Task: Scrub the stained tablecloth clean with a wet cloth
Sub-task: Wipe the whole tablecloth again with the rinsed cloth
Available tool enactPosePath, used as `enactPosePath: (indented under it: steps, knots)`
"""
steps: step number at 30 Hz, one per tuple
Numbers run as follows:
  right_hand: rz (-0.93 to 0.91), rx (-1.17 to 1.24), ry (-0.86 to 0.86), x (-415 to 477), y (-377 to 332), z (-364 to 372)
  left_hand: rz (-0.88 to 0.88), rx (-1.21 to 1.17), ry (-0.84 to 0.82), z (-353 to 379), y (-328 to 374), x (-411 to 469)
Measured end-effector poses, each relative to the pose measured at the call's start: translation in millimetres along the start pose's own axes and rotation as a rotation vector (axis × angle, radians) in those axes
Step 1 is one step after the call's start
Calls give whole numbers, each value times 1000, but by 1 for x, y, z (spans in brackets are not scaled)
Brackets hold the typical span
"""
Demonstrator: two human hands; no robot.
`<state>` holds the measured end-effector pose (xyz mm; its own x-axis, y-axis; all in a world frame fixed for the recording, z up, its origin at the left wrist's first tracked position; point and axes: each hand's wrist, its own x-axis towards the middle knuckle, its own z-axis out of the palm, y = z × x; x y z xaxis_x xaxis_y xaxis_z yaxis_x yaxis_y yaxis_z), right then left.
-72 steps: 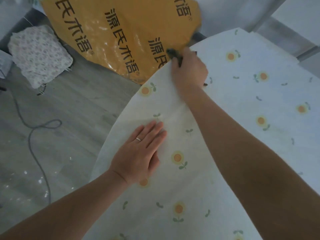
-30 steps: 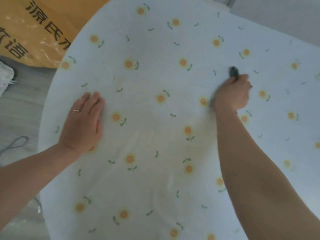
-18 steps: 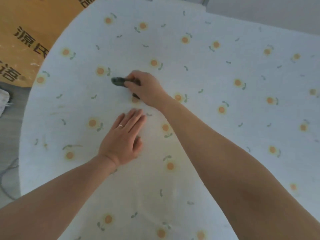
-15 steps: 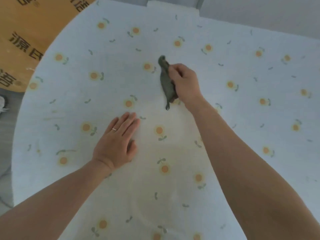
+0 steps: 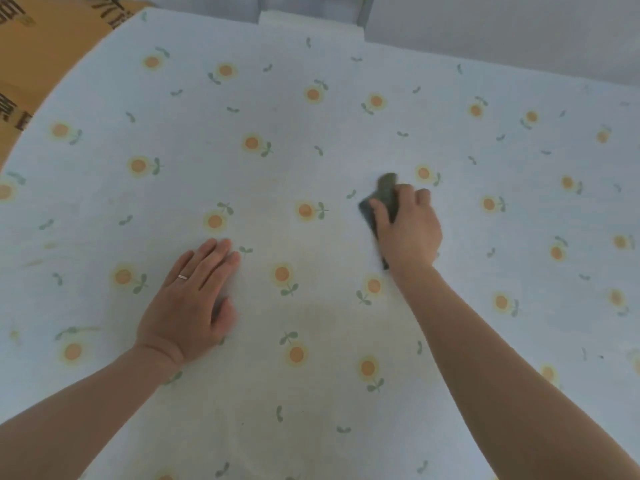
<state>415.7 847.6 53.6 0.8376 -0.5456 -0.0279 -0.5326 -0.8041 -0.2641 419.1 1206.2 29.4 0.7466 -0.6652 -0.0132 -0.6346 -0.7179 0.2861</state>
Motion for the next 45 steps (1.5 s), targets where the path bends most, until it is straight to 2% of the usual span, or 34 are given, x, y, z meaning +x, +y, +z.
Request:
enactPosePath:
  steps: [3, 5, 7, 10, 11, 13, 16, 19, 22, 24, 28, 30, 32, 35, 38, 40, 41, 43, 45]
  knots:
    - [-373, -12, -57, -15, -24, 5, 4, 1, 4, 2, -2, 0]
    - [-480, -50, -62, 3, -18, -1, 6, 0, 8, 2, -2, -1]
    - [-302, -102, 9, 45, 3, -8, 4, -2, 14, 2, -2, -2]
    - [225, -86, 179, 112, 47, -23, 10, -1, 15, 2, -4, -2]
    - [346, -70, 223, 129, 54, -25, 10, -2, 13, 3, -3, -2]
    - [453, -47, 238, 147, 46, -20, 1, -5, 9, 3, -2, -1]
    - [323, 1, 173, 131, -5, -2, 3, -9, 3, 2, -3, -2]
    - [8, 5, 45, 69, -50, 13, 8, -5, 5, 2, -2, -2]
    - [-251, 5, -105, 18, -52, 10, 3, -18, 5, 1, -1, -1]
    - [-215, 46, -79, 24, -30, -1, 5, -15, 2, 1, -2, 0]
    - [172, -1, 124, 106, 30, -16, 11, -9, -2, 3, -2, 0]
    - [304, -9, 184, 141, 34, -16, 7, -7, -8, 3, -3, -1]
    - [335, 30, 195, 157, 11, -9, 2, -7, -8, 3, -2, -2]
    - [120, 83, 115, 138, -57, 7, 4, 0, -2, 2, -3, -1]
    - [-297, 75, -84, 67, -114, 29, 4, 6, -5, 1, -2, -1]
    - [-543, 78, -176, 21, -124, 32, 1, 6, -14, 0, -1, 0]
    - [-606, 88, -173, 14, -117, 33, 0, 10, -20, 0, -1, -1]
    - [-573, 81, -121, 33, -91, 31, 4, 14, -28, 0, -2, -1]
    - [-387, 37, 1, 78, -60, 25, 12, 18, -20, 0, -2, -2]
